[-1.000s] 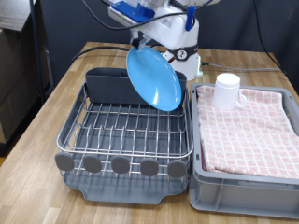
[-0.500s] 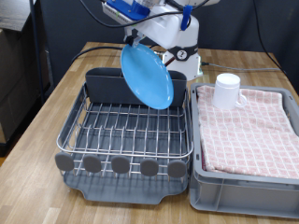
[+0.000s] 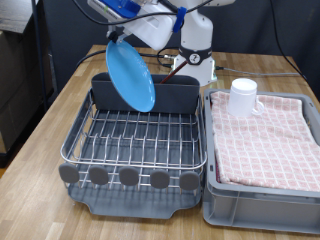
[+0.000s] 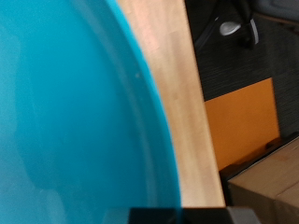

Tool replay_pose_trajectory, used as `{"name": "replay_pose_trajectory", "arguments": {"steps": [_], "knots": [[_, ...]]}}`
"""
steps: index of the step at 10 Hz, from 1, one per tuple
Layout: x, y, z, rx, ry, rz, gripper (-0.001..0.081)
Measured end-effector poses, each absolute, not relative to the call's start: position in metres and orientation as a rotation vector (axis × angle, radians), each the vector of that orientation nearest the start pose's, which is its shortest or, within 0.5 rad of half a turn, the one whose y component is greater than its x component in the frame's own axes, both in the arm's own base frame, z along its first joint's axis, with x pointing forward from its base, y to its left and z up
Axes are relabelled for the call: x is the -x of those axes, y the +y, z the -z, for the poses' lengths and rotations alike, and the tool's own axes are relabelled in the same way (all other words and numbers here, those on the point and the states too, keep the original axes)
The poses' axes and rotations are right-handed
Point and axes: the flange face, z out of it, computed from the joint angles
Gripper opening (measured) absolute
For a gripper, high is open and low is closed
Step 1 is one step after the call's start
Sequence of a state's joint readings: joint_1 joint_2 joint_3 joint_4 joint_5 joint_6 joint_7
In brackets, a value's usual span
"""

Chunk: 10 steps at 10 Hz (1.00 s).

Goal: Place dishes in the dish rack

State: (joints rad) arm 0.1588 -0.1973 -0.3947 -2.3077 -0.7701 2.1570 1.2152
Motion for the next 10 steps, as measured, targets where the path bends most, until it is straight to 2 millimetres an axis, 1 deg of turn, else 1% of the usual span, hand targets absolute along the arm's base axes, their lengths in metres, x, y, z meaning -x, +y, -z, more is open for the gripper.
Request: {"name": "replay_pose_trajectory", "arguments": {"steps": [3, 5, 6, 8, 10], "knots": [[-0.478, -0.157, -0.443, 3.238, 1.65, 0.673, 0.0015], [-0.484, -0.161, -0.449, 3.313, 1.593, 0.69, 0.0015], [-0.484, -0.161, -0.448, 3.307, 1.6, 0.685, 0.0015], [-0.487, -0.159, -0.452, 3.415, 1.489, 0.777, 0.0015], [-0.492, -0.157, -0.456, 3.489, 1.396, 0.827, 0.0015]]}}
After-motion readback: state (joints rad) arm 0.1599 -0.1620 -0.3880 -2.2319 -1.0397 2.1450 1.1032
